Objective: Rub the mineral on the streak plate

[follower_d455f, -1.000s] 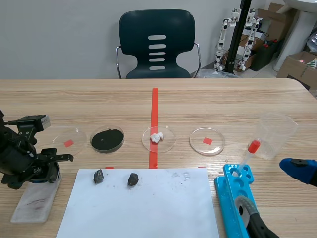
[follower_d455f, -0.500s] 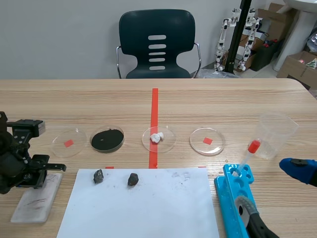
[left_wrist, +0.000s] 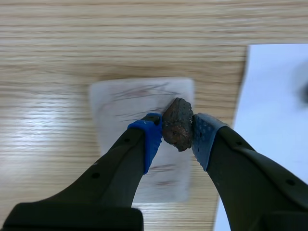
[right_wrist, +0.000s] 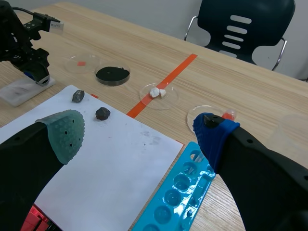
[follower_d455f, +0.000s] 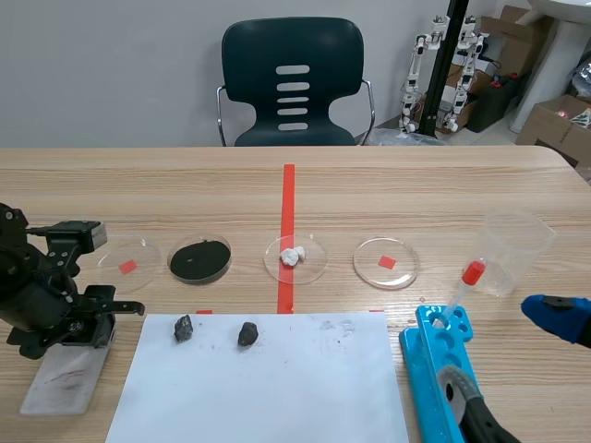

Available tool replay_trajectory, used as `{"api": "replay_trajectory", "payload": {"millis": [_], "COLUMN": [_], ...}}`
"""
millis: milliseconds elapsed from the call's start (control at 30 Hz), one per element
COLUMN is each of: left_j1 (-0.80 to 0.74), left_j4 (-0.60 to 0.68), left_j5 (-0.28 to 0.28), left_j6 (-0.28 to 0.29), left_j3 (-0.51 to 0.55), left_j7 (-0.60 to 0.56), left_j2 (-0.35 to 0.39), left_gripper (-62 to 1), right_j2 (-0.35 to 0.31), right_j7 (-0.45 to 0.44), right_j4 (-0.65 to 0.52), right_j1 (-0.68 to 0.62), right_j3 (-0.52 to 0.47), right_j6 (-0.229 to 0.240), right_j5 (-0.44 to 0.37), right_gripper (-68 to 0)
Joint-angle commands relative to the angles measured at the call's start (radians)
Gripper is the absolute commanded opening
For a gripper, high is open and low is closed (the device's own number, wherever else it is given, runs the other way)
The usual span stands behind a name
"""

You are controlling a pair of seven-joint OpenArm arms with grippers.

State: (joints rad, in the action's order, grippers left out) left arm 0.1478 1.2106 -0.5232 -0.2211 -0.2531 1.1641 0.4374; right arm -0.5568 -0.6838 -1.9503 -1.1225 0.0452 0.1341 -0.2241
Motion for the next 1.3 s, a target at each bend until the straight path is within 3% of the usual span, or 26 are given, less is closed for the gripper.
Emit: {"api": "replay_trajectory", "payload": {"millis": [0, 267, 367, 700, 833, 933, 1067, 1167, 1267], "left_j1": [0.008, 0.008, 0.008, 0.008, 0.008, 0.008, 0.008, 0.014, 0.024], "left_j4": [0.011, 0.011, 0.011, 0.011, 0.011, 0.011, 0.006, -0.023, -0.056], "left_j5": [0.04, 0.165, 0.169, -0.038, -0.099, -0.105, -0.031, 0.045, 0.084], "left_j6": [-0.025, -0.055, -0.058, -0.019, -0.003, -0.001, -0.006, -0.044, -0.051], "left_j3": [0.004, 0.004, 0.004, 0.004, 0.004, 0.004, 0.004, 0.004, 0.004], "left_j7": [0.016, 0.034, 0.034, -0.013, -0.025, -0.031, -0.014, 0.008, 0.015], "left_j2": [0.01, 0.01, 0.01, 0.009, 0.009, 0.009, 0.01, 0.01, 0.01], "left_gripper": [-46.4, -46.4, -46.4, -46.4, -46.4, -46.4, -46.4, -46.4, -46.4], "right_j2": [0.0, 0.0, 0.0, 0.0, 0.0, 0.0, 0.0, 0.0, 0.0], "right_j7": [-0.019, -0.019, -0.019, -0.019, -0.019, -0.019, -0.019, -0.019, -0.019], "right_j4": [-0.006, -0.006, -0.006, -0.006, -0.006, -0.006, -0.006, -0.006, -0.006], "right_j1": [0.009, 0.009, 0.009, 0.009, 0.009, 0.009, 0.009, 0.009, 0.009], "right_j3": [-0.011, -0.011, -0.011, -0.011, -0.011, -0.011, -0.011, -0.011, -0.011], "right_j6": [-0.003, -0.003, -0.003, -0.003, -0.003, -0.003, -0.003, -0.003, -0.003], "right_j5": [-0.003, -0.003, -0.003, -0.003, -0.003, -0.003, -0.003, -0.003, -0.003], "right_gripper": [-20.1, -20.1, -20.1, -20.1, -20.1, -20.1, -20.1, -20.1, -20.1]}}
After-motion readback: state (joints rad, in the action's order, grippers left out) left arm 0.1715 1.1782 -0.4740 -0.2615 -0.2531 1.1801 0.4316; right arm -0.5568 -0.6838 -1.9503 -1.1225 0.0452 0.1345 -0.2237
